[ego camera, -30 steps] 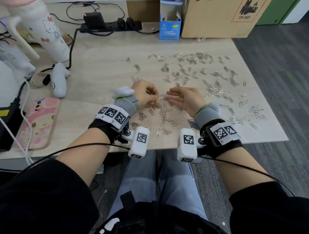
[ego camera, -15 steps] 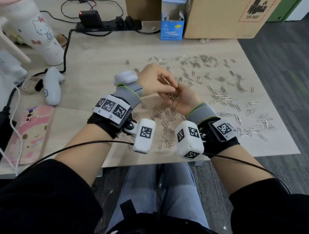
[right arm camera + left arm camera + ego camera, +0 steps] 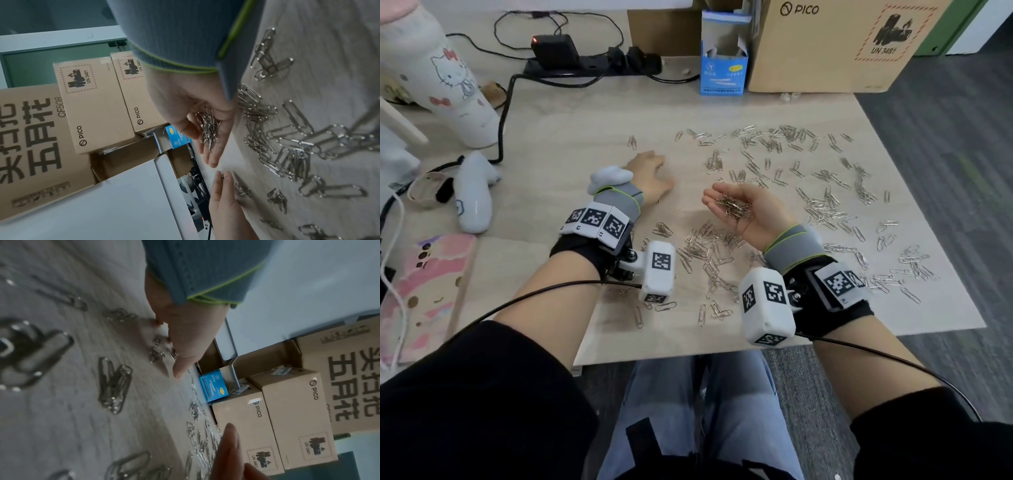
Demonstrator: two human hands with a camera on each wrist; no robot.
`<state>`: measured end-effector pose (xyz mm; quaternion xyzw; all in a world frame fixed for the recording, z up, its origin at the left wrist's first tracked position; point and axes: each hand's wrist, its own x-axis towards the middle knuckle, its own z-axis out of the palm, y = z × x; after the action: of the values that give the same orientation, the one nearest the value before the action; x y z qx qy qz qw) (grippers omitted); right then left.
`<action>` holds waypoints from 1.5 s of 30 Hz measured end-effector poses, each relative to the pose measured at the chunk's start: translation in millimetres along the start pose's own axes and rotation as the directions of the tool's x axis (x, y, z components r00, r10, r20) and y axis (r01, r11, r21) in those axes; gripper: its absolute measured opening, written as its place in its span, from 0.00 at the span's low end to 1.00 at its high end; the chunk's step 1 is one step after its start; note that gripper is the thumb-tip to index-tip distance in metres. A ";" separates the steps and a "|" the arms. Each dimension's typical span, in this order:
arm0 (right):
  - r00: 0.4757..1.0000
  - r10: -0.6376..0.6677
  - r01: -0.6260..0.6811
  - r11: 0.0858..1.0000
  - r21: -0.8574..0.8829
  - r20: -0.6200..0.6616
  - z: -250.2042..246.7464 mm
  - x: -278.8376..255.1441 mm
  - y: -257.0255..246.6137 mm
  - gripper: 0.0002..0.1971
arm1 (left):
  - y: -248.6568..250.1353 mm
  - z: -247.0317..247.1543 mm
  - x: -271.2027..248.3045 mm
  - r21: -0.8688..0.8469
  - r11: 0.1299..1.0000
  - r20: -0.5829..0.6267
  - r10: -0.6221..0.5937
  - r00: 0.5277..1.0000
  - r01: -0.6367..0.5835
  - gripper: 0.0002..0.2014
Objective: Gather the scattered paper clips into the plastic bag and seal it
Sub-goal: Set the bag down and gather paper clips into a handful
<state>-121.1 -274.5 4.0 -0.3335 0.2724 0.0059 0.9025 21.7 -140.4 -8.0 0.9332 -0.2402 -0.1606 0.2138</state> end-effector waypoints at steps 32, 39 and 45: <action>0.992 -0.112 0.120 0.978 0.169 -0.052 -47.5 -89.6 13.0 0.14 | 50.3 49.8 -116.6 -0.006 0.951 0.113 0.306 0.945 -0.308 0.18; 0.994 -0.085 0.097 0.976 0.196 -0.070 -48.2 -86.2 15.6 0.14 | 47.5 53.1 -110.0 -0.017 0.950 0.039 0.312 0.949 -0.312 0.07; 0.993 -0.052 0.072 0.978 0.194 -0.107 -48.9 -74.7 14.1 0.14 | 44.7 47.6 -101.2 -0.142 0.973 -0.041 0.180 0.983 -0.185 0.04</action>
<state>-211.3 -280.4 1.8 -0.2505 0.3064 -0.0663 0.9160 -98.7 -138.8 -7.6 0.8913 -0.3095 -0.1442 0.2983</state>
